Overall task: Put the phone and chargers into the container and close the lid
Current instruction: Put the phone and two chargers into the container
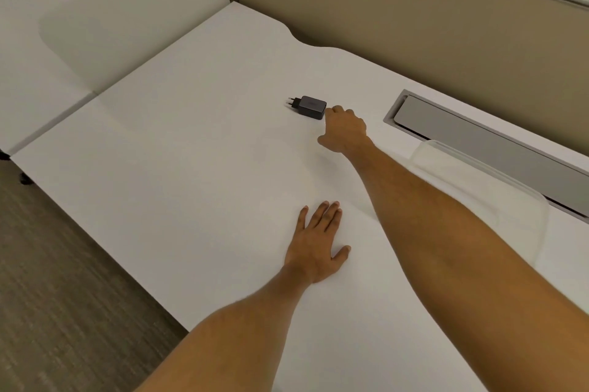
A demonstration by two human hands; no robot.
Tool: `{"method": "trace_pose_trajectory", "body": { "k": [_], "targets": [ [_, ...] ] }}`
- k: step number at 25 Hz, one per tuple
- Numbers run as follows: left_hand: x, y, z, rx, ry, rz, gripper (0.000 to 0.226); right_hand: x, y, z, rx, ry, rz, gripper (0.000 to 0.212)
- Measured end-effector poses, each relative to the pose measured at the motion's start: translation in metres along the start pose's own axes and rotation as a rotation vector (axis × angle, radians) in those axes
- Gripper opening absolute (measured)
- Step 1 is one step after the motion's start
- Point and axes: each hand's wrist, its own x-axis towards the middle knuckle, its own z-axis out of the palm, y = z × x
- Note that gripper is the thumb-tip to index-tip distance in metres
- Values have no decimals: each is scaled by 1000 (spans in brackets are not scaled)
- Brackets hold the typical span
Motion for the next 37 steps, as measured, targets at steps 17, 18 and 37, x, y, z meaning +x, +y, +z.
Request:
{"method": "trace_pose_trajectory", "body": {
  "k": [17,18,37],
  "targets": [
    [2,-1,6,-5,9,-7,76,61,-4,19,116,38,16,48],
    [1,-1,6,-7,12,-6,76,61,-4,22,117,59,17,45],
    [2,-1,8,-33,9,-9,76,68,-15,40,383,125,250,36]
  ]
}}
